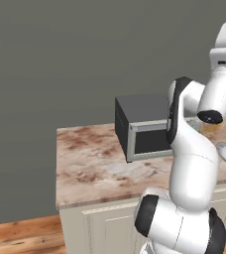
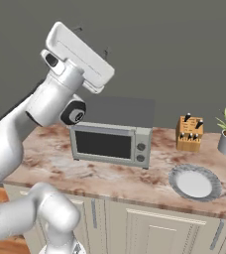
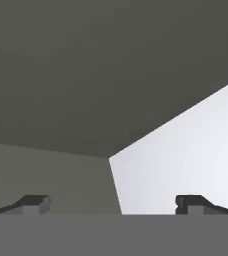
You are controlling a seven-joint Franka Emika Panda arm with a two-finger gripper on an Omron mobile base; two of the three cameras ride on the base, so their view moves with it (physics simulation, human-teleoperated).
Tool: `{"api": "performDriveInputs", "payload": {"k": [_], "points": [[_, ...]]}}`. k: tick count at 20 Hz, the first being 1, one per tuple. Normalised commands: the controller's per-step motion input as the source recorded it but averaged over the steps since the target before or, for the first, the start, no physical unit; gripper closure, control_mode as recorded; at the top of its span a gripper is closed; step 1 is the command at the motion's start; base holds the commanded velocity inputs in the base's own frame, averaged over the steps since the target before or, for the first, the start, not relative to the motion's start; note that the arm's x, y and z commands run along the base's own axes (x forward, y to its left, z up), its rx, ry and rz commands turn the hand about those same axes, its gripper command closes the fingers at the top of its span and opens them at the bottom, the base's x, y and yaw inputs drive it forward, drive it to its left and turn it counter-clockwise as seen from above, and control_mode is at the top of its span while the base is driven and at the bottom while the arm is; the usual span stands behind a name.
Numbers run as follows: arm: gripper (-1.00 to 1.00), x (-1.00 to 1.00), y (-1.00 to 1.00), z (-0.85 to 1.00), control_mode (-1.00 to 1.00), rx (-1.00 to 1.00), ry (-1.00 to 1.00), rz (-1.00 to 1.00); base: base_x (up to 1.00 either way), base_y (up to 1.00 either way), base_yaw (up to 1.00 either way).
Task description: Pull the toaster oven rack outwards. Pick up the baguette from the plate and place it on the toaster oven rack. Close the toaster oven door fully and set the temperature to the lowest setting.
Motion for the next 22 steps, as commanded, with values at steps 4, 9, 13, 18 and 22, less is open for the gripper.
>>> {"api": "performDriveInputs", "payload": {"k": [4,9,13,18,22], "points": [[-1.00,-0.36,1.00,-0.03,-1.00,0.10,-0.32,-0.22,0.00,0.00,0.00],[-1.00,-0.19,0.94,-0.01,-1.00,0.17,-0.35,-0.17,0.00,0.00,0.00],[-1.00,-0.06,0.46,0.21,-1.00,0.11,-0.05,-0.08,0.00,0.00,0.00],[-1.00,-0.02,0.04,0.46,-1.00,-0.15,0.24,-0.13,0.00,0.00,0.00],[-1.00,-0.11,0.02,0.46,-1.00,-0.33,0.27,-0.22,0.00,0.00,0.00]]}}
